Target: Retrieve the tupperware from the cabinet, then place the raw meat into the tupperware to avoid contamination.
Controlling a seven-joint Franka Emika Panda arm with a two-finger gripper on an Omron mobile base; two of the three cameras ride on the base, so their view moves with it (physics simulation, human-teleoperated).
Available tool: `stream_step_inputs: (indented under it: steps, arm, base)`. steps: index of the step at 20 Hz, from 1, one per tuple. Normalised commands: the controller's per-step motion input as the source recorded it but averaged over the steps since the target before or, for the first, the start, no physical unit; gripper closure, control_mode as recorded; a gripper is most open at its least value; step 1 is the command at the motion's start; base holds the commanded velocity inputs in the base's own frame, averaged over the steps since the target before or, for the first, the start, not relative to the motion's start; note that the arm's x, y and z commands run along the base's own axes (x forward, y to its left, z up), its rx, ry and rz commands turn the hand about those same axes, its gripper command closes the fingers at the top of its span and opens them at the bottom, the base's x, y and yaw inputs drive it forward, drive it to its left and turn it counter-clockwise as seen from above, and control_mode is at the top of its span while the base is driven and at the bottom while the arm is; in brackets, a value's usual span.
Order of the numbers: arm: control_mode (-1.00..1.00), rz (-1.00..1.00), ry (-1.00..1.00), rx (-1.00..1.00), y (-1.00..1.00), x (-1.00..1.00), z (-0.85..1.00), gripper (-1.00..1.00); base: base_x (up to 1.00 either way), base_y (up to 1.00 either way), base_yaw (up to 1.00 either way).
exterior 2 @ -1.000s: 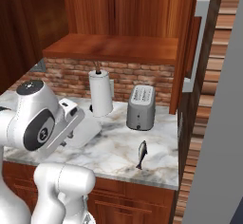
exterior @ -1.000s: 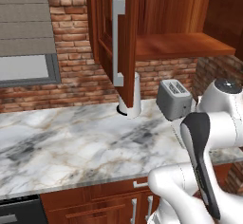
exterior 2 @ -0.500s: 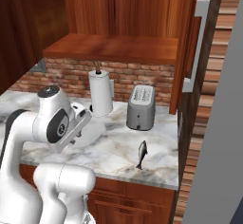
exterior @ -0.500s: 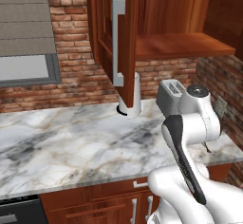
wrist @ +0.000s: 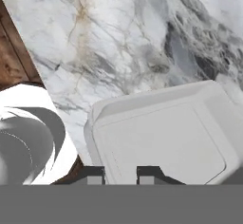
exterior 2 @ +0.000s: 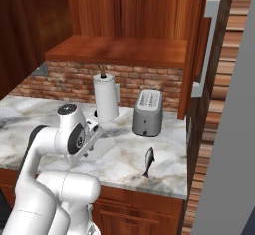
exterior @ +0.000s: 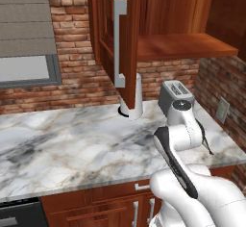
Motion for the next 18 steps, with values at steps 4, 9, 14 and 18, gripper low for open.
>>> stream_step_inputs:
  steps: [4,9,14,18]
  arm:
    - [-1.00,0.00,0.06,0.00,0.00,0.61,-0.65,1.00]
    - [-1.00,0.00,0.08,0.00,0.01,0.59,-0.78,1.00]
    - [-1.00,0.00,0.12,0.00,0.00,0.43,-0.73,1.00]
    - [-1.00,0.00,0.13,0.00,0.00,0.31,-0.54,-1.00]
  base:
    - [0.00,0.00,0.00]
    - [0.00,0.00,0.00]
    - [0.00,0.00,0.00]
    - [0.00,0.00,0.00]
